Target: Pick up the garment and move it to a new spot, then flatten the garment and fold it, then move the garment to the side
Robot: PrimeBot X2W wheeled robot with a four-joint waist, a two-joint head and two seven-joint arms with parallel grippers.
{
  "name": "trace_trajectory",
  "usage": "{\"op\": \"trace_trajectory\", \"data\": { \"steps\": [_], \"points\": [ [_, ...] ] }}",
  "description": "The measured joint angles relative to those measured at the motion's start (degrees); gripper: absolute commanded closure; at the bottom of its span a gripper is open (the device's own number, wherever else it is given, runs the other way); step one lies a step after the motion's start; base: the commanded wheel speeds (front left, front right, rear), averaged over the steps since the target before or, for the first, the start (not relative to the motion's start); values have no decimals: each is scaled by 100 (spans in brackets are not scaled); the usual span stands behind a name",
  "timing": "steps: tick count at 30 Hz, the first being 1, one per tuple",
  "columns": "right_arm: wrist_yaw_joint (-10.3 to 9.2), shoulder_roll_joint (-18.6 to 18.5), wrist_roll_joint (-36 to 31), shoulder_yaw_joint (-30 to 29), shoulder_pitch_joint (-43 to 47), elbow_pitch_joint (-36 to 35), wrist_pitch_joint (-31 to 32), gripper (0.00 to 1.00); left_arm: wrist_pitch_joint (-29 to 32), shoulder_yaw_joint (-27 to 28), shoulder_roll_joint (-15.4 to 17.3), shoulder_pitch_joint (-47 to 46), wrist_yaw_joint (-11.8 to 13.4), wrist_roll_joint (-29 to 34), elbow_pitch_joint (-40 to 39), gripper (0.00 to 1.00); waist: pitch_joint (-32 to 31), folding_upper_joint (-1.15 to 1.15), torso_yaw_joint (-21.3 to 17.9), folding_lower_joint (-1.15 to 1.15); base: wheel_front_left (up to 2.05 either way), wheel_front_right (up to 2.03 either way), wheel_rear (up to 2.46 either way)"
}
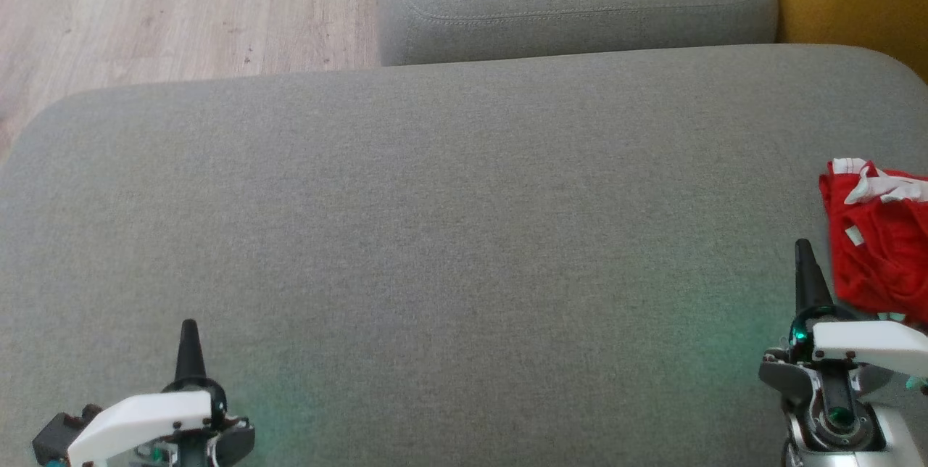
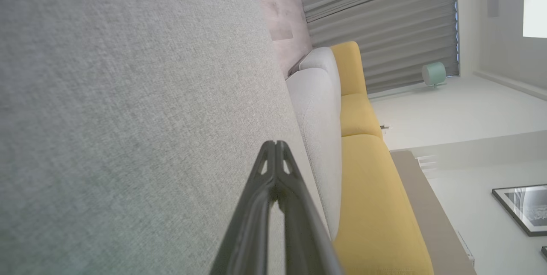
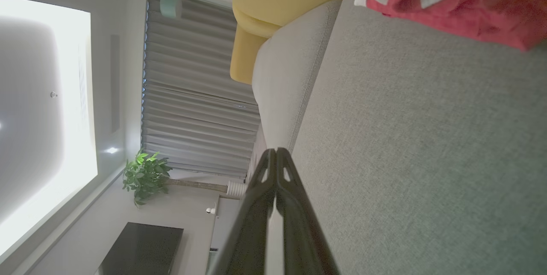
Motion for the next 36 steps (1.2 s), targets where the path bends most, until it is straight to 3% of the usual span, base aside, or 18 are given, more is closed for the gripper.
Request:
{"op": "trace_trajectory", "data": {
  "steps": [24,36],
  "points": [
    [-1,2,1511,-193,102,-333,359,100,355,191,-5,-118,-172,-1433,-179,100,-14,0,-13,0,0,0,0],
    [-1,2,1536,-197,102,-346,363,100,377,199,-7,-118,-174,-1441,-182,100,-14,0,-13,0,0,0,0]
  ]
}}
